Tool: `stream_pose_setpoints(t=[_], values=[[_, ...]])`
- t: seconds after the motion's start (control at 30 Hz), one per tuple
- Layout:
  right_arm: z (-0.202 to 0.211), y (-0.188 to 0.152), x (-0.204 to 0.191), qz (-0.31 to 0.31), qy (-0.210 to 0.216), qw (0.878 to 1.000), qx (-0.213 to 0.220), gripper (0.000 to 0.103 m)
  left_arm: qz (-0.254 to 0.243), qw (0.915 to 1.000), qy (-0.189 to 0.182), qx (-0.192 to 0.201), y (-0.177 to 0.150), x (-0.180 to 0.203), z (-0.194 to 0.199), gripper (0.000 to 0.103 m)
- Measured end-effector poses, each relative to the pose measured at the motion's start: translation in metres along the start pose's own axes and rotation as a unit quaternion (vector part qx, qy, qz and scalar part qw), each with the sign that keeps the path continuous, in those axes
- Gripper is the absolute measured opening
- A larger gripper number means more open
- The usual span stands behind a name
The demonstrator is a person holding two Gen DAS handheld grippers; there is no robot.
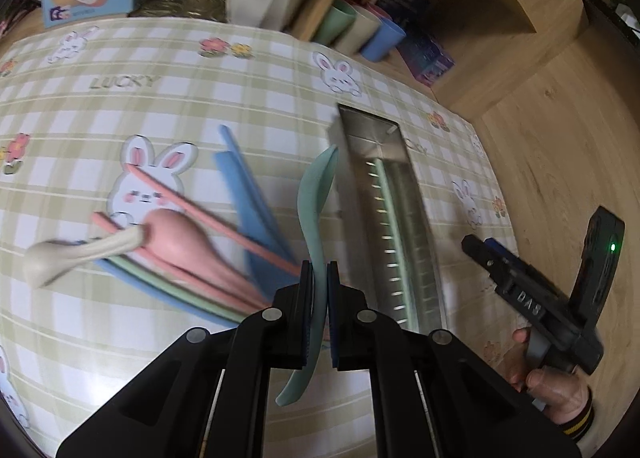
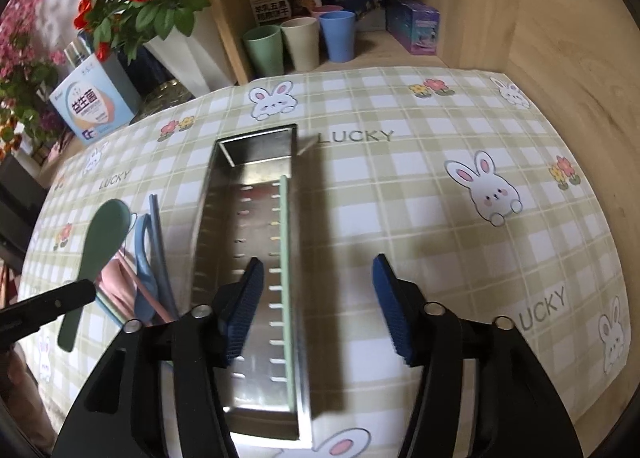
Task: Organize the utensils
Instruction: 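Lower the mint green spoon into the caddy and open the left gripper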
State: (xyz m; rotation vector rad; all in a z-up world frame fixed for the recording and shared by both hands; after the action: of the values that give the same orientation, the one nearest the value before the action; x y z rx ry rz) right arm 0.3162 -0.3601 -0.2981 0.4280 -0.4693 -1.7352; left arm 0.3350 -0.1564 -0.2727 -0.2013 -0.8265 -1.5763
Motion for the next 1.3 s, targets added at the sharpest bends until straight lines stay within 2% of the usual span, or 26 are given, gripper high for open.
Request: stream_pose_setpoints(t=[0.13, 0.23, 0.33, 0.43, 0.63, 0.93, 1.1, 1.3], values=[[-0.002, -0.007, 0.015, -0.012, 0.003, 1.000, -0.009, 0.073, 0.020, 0.9996, -0.017, -0.013, -0.001, 0.021, -0.020, 0.007], [-0.004, -0.010, 0.026, -0.027, 0.005, 0.999, -0.017, 0.079, 0.041, 0.9980, -0.038, -0.028, -0.005, 0.037, -0.036, 0.007], [-0.004, -0.011, 0.035, -0.036, 0.000, 0.999, -0.016, 0.079, 0.044, 0.9974, -0.045, -0.035, -0.004, 0.052, -0.053, 0.007], [-0.004, -0.012, 0.041, -0.040, -0.004, 0.999, -0.017, 0.079, 0.051, 0.9973, -0.034, -0.041, -0.001, 0.054, -0.066, 0.007], [-0.004, -0.014, 0.053, -0.053, -0.011, 0.998, -0.019, 0.079, 0.027, 0.9974, 0.017, -0.064, 0.001, 0.054, -0.093, 0.007], [-0.003, -0.018, 0.071, -0.068, -0.029, 0.997, -0.019, 0.079, 0.008, 0.9947, 0.048, -0.091, -0.003, 0.051, -0.112, 0.007], [-0.002, -0.018, 0.075, -0.069, -0.035, 0.997, -0.016, 0.079, 0.006, 0.9936, 0.052, -0.100, -0.006, 0.049, -0.120, 0.007], [-0.001, -0.019, 0.073, -0.069, -0.034, 0.997, -0.016, 0.079, -0.006, 0.9934, 0.022, -0.113, -0.011, 0.056, -0.119, 0.008]])
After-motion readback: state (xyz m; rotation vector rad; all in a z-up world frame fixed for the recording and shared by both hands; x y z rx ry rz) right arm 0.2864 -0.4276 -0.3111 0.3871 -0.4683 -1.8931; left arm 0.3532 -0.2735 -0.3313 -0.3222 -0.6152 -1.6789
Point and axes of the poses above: each gripper's, at about its wrist camera, not at the fingertips, and z roughly against the way its jaws point, x to its right, y to its top, the point moved 9 cm from there along -z, roughly the way its jaws point, and after that the axes turned 10 degrees about -y, right-handed, at the moved point
